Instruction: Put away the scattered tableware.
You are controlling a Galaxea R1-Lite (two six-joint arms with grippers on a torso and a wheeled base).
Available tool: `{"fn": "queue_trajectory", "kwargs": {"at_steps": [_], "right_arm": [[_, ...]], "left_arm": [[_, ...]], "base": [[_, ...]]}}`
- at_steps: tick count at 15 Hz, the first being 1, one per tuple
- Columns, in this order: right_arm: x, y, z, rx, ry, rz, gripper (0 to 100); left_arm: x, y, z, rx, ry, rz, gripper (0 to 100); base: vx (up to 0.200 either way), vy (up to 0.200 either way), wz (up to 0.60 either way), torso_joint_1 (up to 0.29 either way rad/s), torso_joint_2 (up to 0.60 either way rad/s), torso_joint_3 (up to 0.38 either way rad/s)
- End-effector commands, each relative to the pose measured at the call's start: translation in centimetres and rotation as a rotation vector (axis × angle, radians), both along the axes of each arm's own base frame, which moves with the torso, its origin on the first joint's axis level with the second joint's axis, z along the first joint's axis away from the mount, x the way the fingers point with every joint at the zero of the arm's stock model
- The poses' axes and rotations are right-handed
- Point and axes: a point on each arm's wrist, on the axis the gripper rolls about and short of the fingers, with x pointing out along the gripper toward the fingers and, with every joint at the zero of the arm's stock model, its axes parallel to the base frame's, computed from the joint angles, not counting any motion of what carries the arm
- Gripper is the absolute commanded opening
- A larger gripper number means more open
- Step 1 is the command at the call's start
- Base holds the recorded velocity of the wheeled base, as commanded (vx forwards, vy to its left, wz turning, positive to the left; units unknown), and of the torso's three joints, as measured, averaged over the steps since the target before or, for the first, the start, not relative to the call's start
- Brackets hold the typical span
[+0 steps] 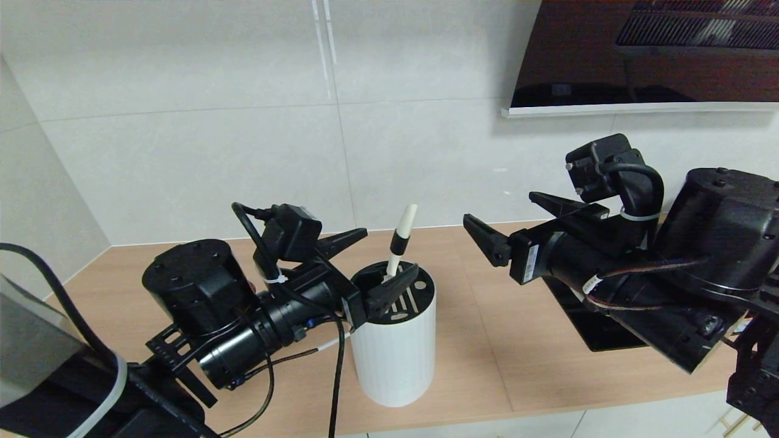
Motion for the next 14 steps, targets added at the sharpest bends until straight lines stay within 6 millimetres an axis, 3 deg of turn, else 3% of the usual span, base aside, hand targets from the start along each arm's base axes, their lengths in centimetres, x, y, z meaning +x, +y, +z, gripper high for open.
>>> {"fn": "queue_trajectory", "kwargs": {"at_steps": [1, 3, 5, 8, 10, 11, 14], "right_arm": [[0.0, 0.0, 0.0, -0.001, 0.0, 0.001, 100], [0.0, 0.0, 0.0, -0.002, 0.001, 0.001, 100], [0.0, 0.0, 0.0, -0.001, 0.0, 0.001, 100], [-0.4, -1.0, 0.8, 0.022, -0.023, -0.016, 100], [-1.2, -2.2, 1.4, 0.04, -0.039, -0.037, 100], [-1.7, -3.8, 1.3, 0.045, -0.048, -0.069, 100], [-7.3, -10.0, 1.4, 0.094, -0.108, -0.131, 100]], "left_arm": [[-0.3, 0.1, 0.6, -0.011, -0.017, -0.002, 100], [-0.4, 0.2, 0.8, -0.015, -0.024, -0.001, 100], [-1.0, 0.5, 2.6, -0.049, -0.079, 0.002, 100], [-3.8, 3.5, 9.2, -0.173, -0.239, 0.157, 100], [-7.8, 6.7, 12.6, -0.24, -0.305, 0.242, 100], [-10.1, 8.1, 13.1, -0.268, -0.299, 0.258, 100], [-17.6, 11.9, 12.6, -0.286, -0.226, 0.265, 100]], "base": [[0.0, 0.0, 0.0, 0.0, 0.0, 0.0], [0.0, 0.0, 0.0, 0.0, 0.0, 0.0], [0.0, 0.0, 0.0, 0.0, 0.0, 0.0], [0.0, 0.0, 0.0, 0.0, 0.0, 0.0], [0.0, 0.0, 0.0, 0.0, 0.0, 0.0], [0.0, 0.0, 0.0, 0.0, 0.0, 0.0], [0.0, 0.0, 0.0, 0.0, 0.0, 0.0]]}}
